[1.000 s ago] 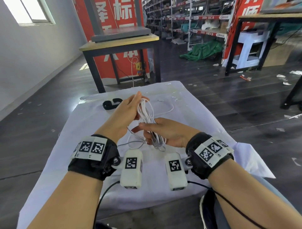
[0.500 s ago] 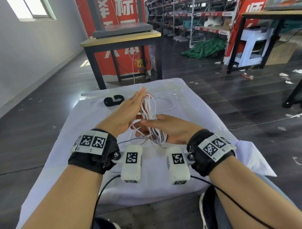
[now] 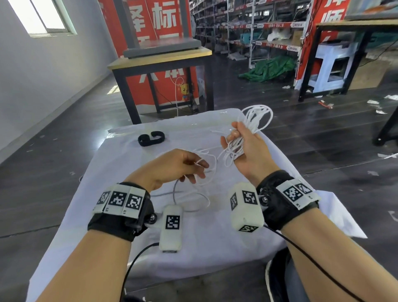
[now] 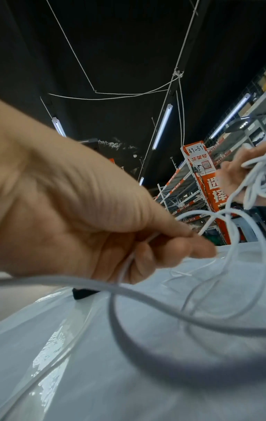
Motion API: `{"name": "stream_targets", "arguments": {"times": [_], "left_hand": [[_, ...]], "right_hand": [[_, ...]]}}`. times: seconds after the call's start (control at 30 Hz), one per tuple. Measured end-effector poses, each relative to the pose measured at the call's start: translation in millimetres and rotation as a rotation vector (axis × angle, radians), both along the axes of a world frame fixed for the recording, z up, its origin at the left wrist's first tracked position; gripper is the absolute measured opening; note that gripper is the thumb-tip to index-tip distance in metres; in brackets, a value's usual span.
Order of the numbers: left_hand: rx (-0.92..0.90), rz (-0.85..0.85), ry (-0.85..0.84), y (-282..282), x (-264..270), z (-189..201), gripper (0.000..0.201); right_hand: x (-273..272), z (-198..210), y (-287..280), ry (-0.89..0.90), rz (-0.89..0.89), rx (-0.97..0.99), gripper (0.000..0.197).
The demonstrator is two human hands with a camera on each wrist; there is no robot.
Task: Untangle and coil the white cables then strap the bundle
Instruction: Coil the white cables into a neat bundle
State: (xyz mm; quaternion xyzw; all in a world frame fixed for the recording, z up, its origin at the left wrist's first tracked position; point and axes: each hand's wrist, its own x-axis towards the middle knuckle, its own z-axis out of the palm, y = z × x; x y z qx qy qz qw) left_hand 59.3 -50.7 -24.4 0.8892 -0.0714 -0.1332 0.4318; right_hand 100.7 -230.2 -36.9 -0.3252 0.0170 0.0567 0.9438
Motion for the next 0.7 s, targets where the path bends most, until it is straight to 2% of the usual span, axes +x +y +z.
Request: {"name": "stream_targets", "arguments": {"times": [0.07, 0.2, 0.23, 0.3, 0.37, 0.4, 0.43, 0.53, 0.6, 0.63, 0.7], "left_hand": [[-0.038, 0.086, -0.025, 3, 2, 0, 0.020], [-0.320, 0.455, -0.036, 15, 13, 1, 0.027], [-0.447, 0.569, -0.037, 19, 14, 2, 0.026], [-0.816, 0.776, -0.086, 31, 13, 5, 0.020], [-1.161, 0.857, -0.183, 45, 10, 7, 0.020], [-1.216, 0.858, -0.238, 52, 11, 6, 0.023], [-1.200, 0.854, -0.285, 58, 12, 4, 0.026], [-0.946, 0.886, -0.420, 63, 19, -3, 0.027], [-0.842, 0.930, -0.501, 63, 22, -8, 0.027], [-0.803, 0.955, -0.510, 65, 24, -10, 0.027], [-0.616, 0.977, -0.390, 70, 28, -14, 0.026]], "right_hand": [[3, 2, -6, 0.009, -0.071, 0.044, 0.021], [8, 2, -14, 0.077, -0.231, 0.056, 0.020], [9, 2, -16, 0.098, -0.278, 0.032, 0.020], [10, 1, -21, 0.130, -0.355, -0.007, 0.021], [11, 1, -24, 0.156, -0.410, -0.039, 0.021], [11, 2, -25, 0.162, -0.437, -0.064, 0.021], [10, 1, -24, 0.165, -0.463, -0.097, 0.021], [8, 0, -17, 0.163, -0.498, -0.173, 0.022], [7, -1, -13, 0.153, -0.487, -0.205, 0.022], [6, -1, -12, 0.149, -0.474, -0.214, 0.023], [6, -1, -12, 0.137, -0.428, -0.231, 0.023]]}}
